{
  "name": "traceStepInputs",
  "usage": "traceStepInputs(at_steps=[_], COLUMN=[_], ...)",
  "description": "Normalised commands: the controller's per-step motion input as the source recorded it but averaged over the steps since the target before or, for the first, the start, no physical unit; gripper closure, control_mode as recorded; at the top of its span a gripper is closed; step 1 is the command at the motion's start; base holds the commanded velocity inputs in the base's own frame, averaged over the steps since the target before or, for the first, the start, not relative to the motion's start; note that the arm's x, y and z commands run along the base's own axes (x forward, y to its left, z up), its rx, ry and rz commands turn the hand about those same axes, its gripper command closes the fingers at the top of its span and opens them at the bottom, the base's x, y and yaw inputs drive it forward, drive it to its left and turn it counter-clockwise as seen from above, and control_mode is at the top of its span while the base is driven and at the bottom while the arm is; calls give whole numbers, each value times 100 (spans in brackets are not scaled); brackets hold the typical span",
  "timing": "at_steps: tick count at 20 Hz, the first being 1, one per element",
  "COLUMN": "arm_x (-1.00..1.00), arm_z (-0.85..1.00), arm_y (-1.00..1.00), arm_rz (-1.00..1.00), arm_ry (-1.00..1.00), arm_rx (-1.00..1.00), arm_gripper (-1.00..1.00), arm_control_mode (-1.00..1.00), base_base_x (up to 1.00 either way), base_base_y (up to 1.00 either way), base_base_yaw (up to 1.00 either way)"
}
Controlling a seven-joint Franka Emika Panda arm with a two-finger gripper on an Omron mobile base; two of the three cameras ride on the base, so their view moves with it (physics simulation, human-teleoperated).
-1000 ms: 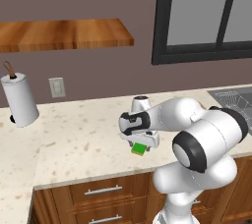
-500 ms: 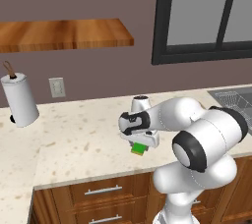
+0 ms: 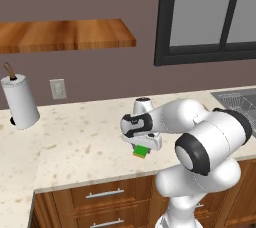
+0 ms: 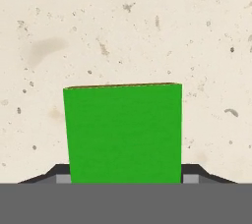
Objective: Pick up the sponge from the counter and clean the cutting board by briefly scrubbing or pressing down on the cutting board. Once finished, release the sponge.
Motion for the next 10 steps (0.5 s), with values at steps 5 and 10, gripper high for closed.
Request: traceStepInputs(at_steps=[5, 10], arm_x=[0, 0], arm_z=[0, 3], arm_y=[0, -13], arm_rz=[1, 3], arm_ry=[0, 0], arm_rx=[0, 0], arm_gripper=[100, 100], arm_control_mode=[-100, -100], base_base_x=[0, 0], base_base_y=[0, 0], base_base_yaw=[0, 0])
